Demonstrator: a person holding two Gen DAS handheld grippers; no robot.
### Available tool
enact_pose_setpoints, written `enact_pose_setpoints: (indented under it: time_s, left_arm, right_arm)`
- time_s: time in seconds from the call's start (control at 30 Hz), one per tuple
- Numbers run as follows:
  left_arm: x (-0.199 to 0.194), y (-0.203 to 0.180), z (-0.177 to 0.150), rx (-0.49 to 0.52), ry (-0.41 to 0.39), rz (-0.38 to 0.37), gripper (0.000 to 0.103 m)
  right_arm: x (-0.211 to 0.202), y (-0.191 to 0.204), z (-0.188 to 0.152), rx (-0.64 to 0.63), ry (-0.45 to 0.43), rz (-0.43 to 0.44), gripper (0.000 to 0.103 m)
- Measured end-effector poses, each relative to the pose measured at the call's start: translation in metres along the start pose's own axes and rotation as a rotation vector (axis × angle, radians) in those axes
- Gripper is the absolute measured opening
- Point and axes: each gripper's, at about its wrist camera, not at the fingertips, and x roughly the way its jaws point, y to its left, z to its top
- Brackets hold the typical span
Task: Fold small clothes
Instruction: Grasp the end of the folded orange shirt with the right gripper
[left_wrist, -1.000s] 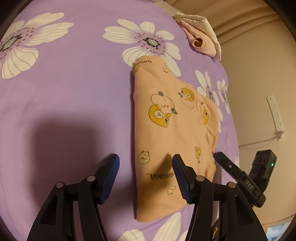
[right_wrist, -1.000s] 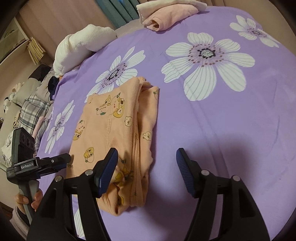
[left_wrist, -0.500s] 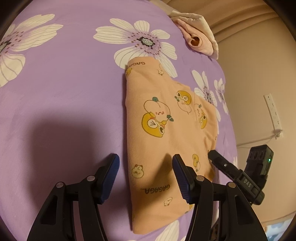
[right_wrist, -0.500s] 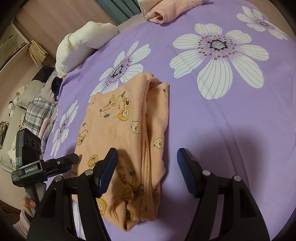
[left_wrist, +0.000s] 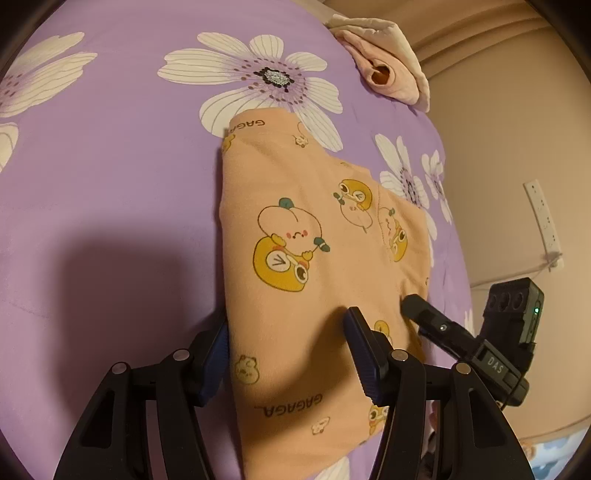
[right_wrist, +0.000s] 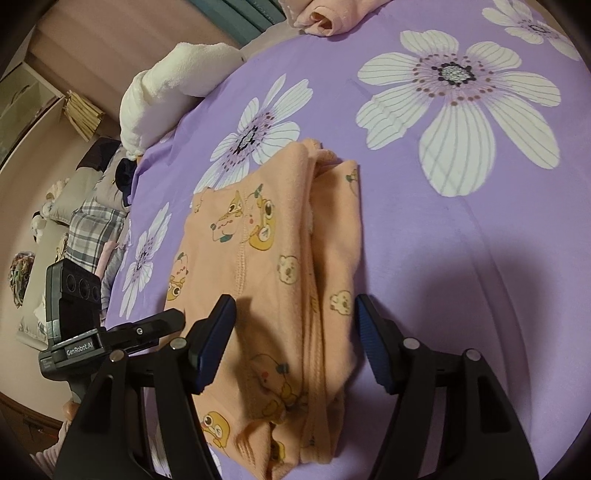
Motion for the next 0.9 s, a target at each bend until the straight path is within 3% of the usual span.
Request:
enact_pose_setpoints:
  time_s: [0.17,0.3,0.67,0.9]
  left_arm:
    - [0.005,-0.003,0.003,0.011,0.002,0.004,0.058]
    - [0.009,-0.007,0.005,0.013,-0.001,-0.014,0.071]
    - [0.013,-0.014,0.008,0.043,0.001,0.016,0.071]
    - [0.014,-0.025,0.005,0.113,-0.001,0.108,0.062]
  right_arm:
    - [0.008,0.002,0.002,0.008,0.004,0.021,0.053]
    - [0.013,0.004,0.004,0.023,0.003,0.034,0.051]
    - [0.016,0.006,0.005,0.015,-0.003,0.02,0.04]
    - [0.015,0.019,0.006,-0.038,-0.021,-0.044,0.032]
